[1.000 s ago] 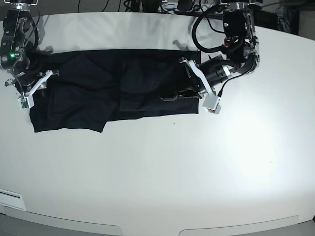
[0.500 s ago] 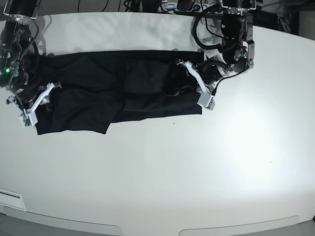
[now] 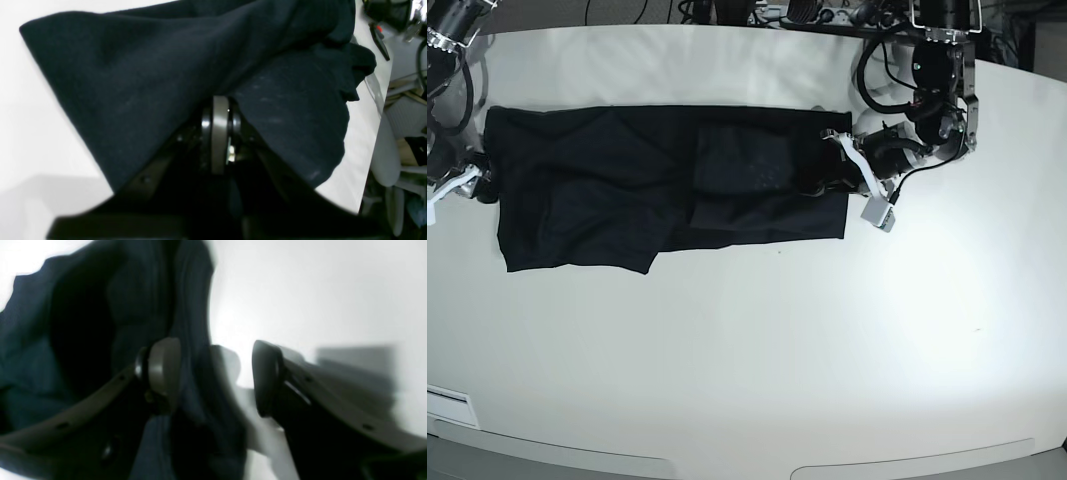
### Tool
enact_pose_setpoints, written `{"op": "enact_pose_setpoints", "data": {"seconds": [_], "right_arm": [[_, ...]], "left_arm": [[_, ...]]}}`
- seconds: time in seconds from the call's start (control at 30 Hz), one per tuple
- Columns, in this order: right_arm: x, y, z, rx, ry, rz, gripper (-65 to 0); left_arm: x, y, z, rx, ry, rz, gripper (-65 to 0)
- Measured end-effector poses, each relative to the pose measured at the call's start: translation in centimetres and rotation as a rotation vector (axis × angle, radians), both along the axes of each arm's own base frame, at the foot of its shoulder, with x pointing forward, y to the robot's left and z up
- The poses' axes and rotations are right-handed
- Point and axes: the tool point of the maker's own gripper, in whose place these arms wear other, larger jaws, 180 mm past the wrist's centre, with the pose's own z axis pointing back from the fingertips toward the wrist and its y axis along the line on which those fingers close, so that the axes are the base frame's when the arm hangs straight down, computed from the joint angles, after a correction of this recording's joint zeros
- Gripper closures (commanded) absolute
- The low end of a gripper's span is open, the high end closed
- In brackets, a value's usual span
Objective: Fold the T-shirt properly
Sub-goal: 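Fold the strip end held by the right gripper toward the middle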
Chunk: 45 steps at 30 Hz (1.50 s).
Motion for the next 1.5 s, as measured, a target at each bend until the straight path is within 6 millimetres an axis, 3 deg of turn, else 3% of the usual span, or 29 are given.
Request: {"op": "enact_pose_setpoints", "data": {"seconds": [0.13,0.43,0.53,0.6,0.63,0.73,0.97,1.13,1.27,1.37,1.43,1.5], "right_arm": [[-1.1,1.9,-2.0,0.196,-0.005,0.06,-36.1],[-2.2,8.8,-1.8,0.47,-0.015,0.296,-36.0],[-2.2,10.3,-1.8,0.499,-0.007,0.336,-35.9],[-1.9,10.9,-1.9,0.5,-0.004,0.355,-31.2],[-1.8,11.1,-2.0,0.495,-0.002,0.36,-25.3],[-1.3,11.1,-2.0,0.472,0.011,0.379,0.0],[1.1,8.0,-0.9,0.274,0.022,0.402,0.0],[1.8,3.7,0.8,-0.008,0.046,0.418,0.0],[3.2,0.8,3.8,-0.217,0.034,0.367,0.0],[4.5,1.1,7.2,-0.31,-0.038,0.347,0.0],[5.2,2.6,9.5,-0.339,-0.106,0.358,0.0],[5.2,4.3,11.5,-0.392,-0.173,0.408,0.0]], "left_arm": [[0.7,0.1,0.2,0.013,-0.007,-0.001,0.0],[1.6,0.3,0.6,0.036,-0.016,-0.006,0.0],[1.6,0.3,0.6,0.036,-0.017,-0.006,0.0],[1.6,0.3,0.6,0.034,-0.017,-0.006,0.0],[1.6,0.3,0.7,0.032,-0.017,-0.006,0.0],[1.4,-0.1,1.0,0.007,-0.029,-0.028,0.0],[1.3,-1.2,3.7,-0.13,-0.071,-0.098,0.0],[2.2,0.7,4.7,-0.126,-0.081,-0.064,-4.6],[2.7,2.2,5.1,-0.123,-0.098,-0.015,-4.6],[2.2,2.4,4.6,-0.12,-0.082,-0.009,-4.4],[1.7,2.5,3.6,-0.087,-0.059,-0.012,0.0],[1.3,2.6,3.0,-0.073,-0.042,-0.004,0.0]]}}
